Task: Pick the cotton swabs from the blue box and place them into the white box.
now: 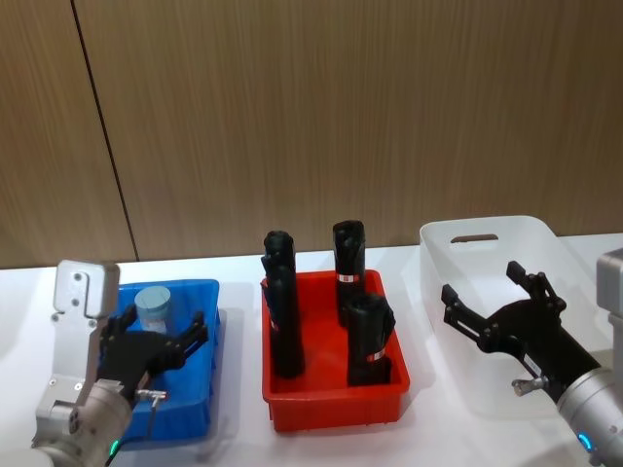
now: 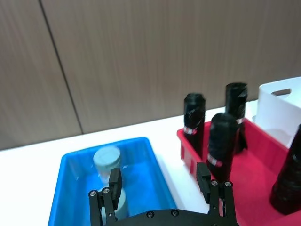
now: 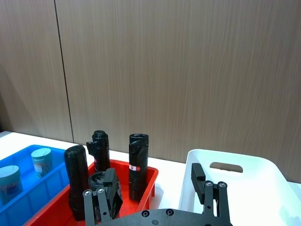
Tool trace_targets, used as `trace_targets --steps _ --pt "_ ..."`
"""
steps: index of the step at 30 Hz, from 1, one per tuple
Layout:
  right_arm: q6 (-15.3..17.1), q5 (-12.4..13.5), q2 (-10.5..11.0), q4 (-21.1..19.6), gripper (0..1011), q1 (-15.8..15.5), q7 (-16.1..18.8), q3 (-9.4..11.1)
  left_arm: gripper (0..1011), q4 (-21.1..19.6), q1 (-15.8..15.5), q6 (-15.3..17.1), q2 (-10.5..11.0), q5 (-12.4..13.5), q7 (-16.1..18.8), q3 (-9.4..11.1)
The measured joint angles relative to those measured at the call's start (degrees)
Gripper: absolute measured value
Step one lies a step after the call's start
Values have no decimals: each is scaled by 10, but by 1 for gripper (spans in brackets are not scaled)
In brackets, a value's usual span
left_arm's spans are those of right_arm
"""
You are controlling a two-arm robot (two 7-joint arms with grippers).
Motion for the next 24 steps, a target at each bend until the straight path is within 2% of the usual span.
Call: trace_targets --steps 10,24 --pt "0 0 0 0 1002 0 0 0 1003 2 9 46 5 -35 32 -11" --pt "0 0 0 0 1002 0 0 0 1003 43 -3 97 4 -68 49 -28"
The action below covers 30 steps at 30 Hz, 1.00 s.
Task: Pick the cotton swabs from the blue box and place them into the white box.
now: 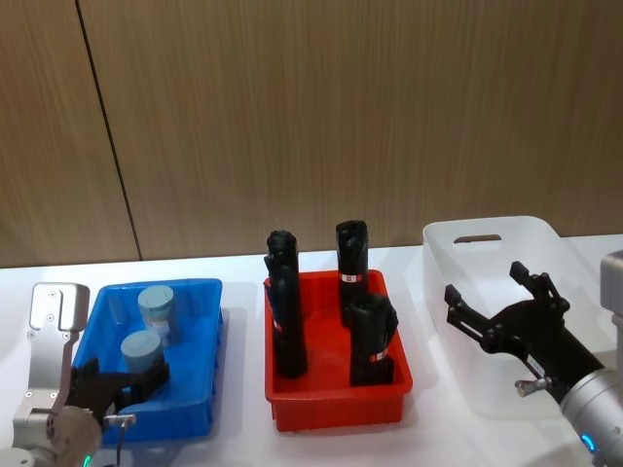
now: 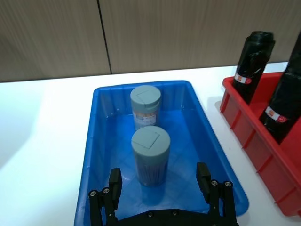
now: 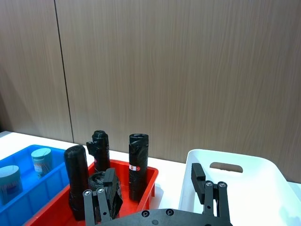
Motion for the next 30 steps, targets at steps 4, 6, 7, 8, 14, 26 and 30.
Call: trace_targets --steps 4,6,7,8,14,26,30 --pt "0 0 0 0 1002 0 0 0 1003 13 -7 8 -3 -2 0 -4" --pt "0 0 0 0 1002 0 0 0 1003 21 -12 13 -4 -2 0 -5" --pt "0 0 0 0 1002 0 0 0 1003 23 -13 14 -5 -2 -1 -6" --pt "0 0 0 0 1002 0 0 0 1003 26 -16 15 -5 -2 -2 -6" --pt "0 0 0 0 1002 0 0 0 1003 46 -29 20 -10 3 -15 -9" --pt "0 0 0 0 1002 0 0 0 1003 94 -63 19 -21 21 -69 -13" --pt "0 0 0 0 1002 0 0 0 1003 111 -75 19 -24 27 -84 -14"
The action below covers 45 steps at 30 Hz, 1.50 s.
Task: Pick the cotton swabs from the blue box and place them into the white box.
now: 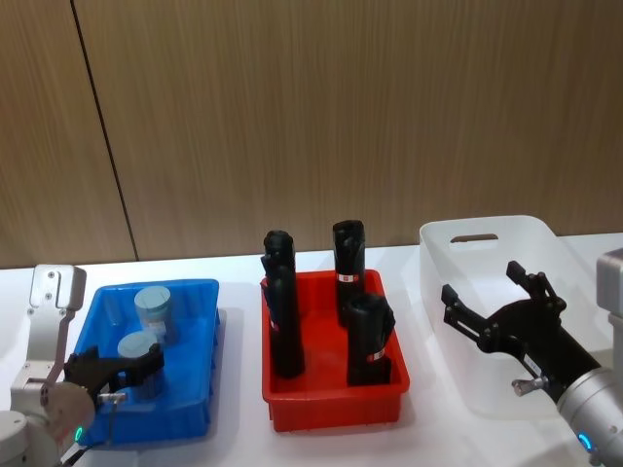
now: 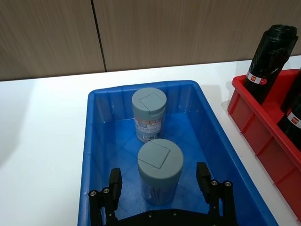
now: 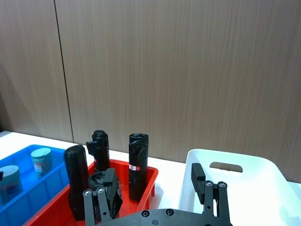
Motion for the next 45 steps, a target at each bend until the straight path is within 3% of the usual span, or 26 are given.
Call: trace_targets --steps 27,34,39,45 --pt "0 0 0 0 1002 0 0 0 1003 97 -63 16 -26 35 -56 1" --pt "0 0 0 0 1002 0 0 0 870 114 -73 11 -31 41 -70 2" --pt "0 0 0 0 1002 0 0 0 707 119 -76 1 -34 42 -75 3" --pt "0 0 0 0 1002 0 0 0 671 119 -76 -6 -35 42 -77 4"
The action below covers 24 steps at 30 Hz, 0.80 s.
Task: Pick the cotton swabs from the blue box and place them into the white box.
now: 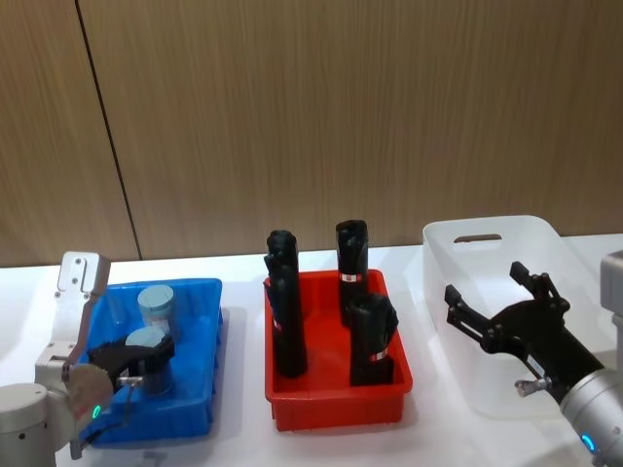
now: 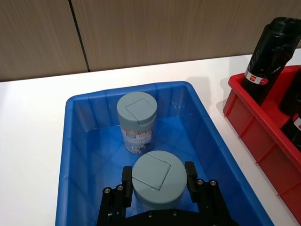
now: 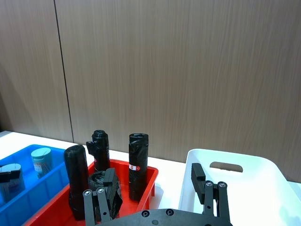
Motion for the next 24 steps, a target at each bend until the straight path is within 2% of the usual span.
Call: trace_targets --steps 6,14,24 --pt "0 0 0 0 1002 0 0 0 672 -14 6 -9 1 1 0 0" --pt "0 0 0 0 1002 0 0 0 671 -56 22 -28 8 11 -2 0" --pt "0 0 0 0 1002 0 0 0 671 -113 40 -43 23 25 -43 -1"
